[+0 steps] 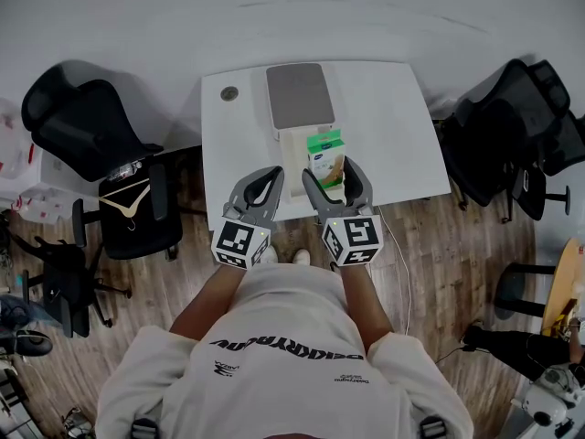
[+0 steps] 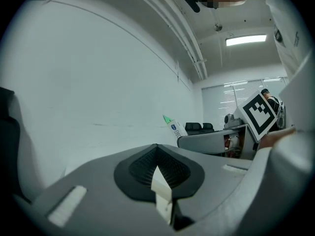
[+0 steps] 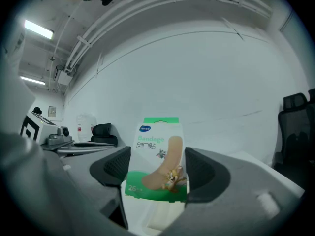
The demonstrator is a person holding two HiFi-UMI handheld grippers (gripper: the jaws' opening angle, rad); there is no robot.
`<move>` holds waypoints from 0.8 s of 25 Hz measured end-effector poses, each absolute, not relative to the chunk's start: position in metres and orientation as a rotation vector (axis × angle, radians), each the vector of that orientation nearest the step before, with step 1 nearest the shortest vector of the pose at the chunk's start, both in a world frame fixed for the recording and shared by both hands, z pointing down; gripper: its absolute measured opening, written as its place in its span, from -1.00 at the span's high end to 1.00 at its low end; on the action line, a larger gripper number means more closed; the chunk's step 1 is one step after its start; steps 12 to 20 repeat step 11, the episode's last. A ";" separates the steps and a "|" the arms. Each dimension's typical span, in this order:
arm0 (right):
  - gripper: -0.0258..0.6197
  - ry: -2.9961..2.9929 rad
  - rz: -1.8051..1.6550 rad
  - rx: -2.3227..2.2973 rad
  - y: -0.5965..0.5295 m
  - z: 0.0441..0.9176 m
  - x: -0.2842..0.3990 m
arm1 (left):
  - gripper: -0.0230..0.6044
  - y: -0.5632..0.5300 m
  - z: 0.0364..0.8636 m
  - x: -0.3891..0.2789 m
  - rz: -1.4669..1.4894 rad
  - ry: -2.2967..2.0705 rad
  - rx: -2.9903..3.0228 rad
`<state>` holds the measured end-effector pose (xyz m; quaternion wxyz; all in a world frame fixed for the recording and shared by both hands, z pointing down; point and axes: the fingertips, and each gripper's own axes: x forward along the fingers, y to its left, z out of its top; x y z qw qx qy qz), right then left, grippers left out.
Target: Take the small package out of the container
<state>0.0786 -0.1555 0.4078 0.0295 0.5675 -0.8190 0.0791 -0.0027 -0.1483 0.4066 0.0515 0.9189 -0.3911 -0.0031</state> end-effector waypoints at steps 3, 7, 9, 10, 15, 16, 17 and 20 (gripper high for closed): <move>-0.15 -2.522 0.246 1.755 -0.156 0.408 0.079 | 0.92 -0.150 0.406 -0.006 -0.027 -1.186 2.791; -0.15 -2.521 0.249 1.761 -0.157 0.409 0.082 | 0.92 -0.151 0.407 -0.004 -0.029 -1.168 2.797; -0.15 -2.524 0.242 1.761 -0.158 0.409 0.084 | 0.92 -0.151 0.406 -0.001 -0.033 -1.156 2.802; -0.15 -2.525 0.239 1.761 -0.158 0.408 0.084 | 0.92 -0.151 0.406 0.000 -0.035 -1.149 2.806; -0.15 -2.527 0.236 1.761 -0.158 0.408 0.085 | 0.92 -0.151 0.406 0.002 -0.038 -1.141 2.810; -0.15 -2.527 0.236 1.761 -0.158 0.408 0.085 | 0.92 -0.151 0.406 0.002 -0.038 -1.141 2.810; -0.15 -2.527 0.236 1.761 -0.158 0.408 0.085 | 0.92 -0.151 0.406 0.002 -0.038 -1.141 2.810; -0.15 -2.527 0.236 1.761 -0.158 0.408 0.085 | 0.92 -0.151 0.406 0.002 -0.038 -1.141 2.810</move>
